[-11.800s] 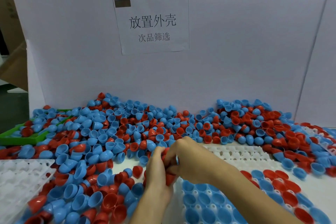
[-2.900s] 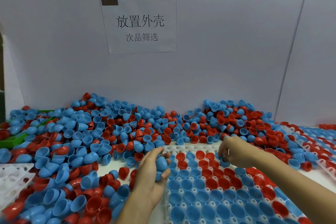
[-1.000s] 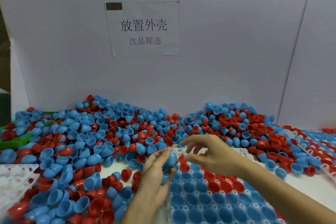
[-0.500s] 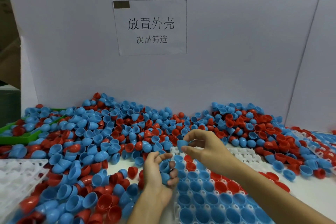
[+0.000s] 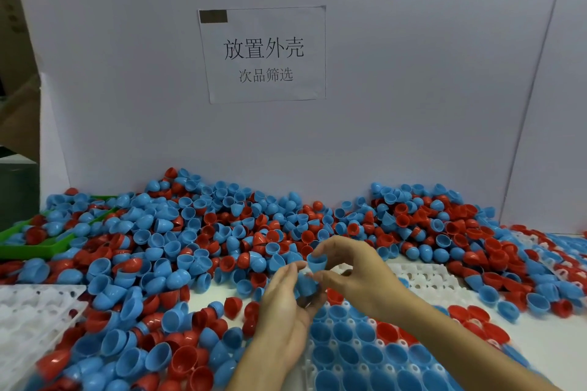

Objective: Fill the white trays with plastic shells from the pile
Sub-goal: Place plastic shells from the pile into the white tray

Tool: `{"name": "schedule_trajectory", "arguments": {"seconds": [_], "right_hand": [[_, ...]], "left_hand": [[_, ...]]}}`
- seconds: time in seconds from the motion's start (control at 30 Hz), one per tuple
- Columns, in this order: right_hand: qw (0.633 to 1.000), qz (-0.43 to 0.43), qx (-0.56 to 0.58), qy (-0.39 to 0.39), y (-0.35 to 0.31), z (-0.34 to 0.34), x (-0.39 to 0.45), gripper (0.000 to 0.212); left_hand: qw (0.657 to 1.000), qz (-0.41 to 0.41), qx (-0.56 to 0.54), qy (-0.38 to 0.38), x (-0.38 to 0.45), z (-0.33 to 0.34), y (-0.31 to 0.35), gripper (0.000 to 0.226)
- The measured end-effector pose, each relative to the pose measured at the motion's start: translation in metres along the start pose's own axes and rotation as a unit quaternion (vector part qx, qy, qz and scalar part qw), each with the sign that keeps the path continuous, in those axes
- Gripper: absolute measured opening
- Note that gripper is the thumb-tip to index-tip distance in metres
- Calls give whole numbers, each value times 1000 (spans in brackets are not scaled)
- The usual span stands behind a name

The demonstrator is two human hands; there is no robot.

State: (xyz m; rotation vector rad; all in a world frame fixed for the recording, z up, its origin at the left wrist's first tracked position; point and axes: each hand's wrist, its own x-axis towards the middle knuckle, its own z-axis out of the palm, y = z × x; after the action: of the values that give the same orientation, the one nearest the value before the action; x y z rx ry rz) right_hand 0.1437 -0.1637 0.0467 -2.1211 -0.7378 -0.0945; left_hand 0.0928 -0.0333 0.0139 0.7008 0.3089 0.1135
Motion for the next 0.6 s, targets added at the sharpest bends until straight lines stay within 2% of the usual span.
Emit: {"name": "schedule_trajectory", "arguments": {"seconds": [0.17,0.23,0.3,0.37,0.47,0.53,0.6], "right_hand": [[995,-45,-84,-22,3,6,-1,15],[992,-55,-110,-22,2,5,-1,6],[994,-52,-93,2,1,3,-2,11],[997,-40,-25,68,-5,1,-4,15],[976,-53,78,195,-23,-4,-3,33],[948,-89,134,276,-41,-11,-1,40],[897,-136,178,381,-63,-25,3,37]], "left_hand": [[998,-43,-11,-55,-5,2,2,36],[998,-45,3,-34,-4,2,1,29],[999,-41,3,-3,-1,1,2,23],[999,-36,-1,26,2,0,3,22],[999,-35,-13,39,4,-1,4,19],[999,-36,-15,38,2,-1,5,17],[999,-32,-13,40,1,0,5,14]]}}
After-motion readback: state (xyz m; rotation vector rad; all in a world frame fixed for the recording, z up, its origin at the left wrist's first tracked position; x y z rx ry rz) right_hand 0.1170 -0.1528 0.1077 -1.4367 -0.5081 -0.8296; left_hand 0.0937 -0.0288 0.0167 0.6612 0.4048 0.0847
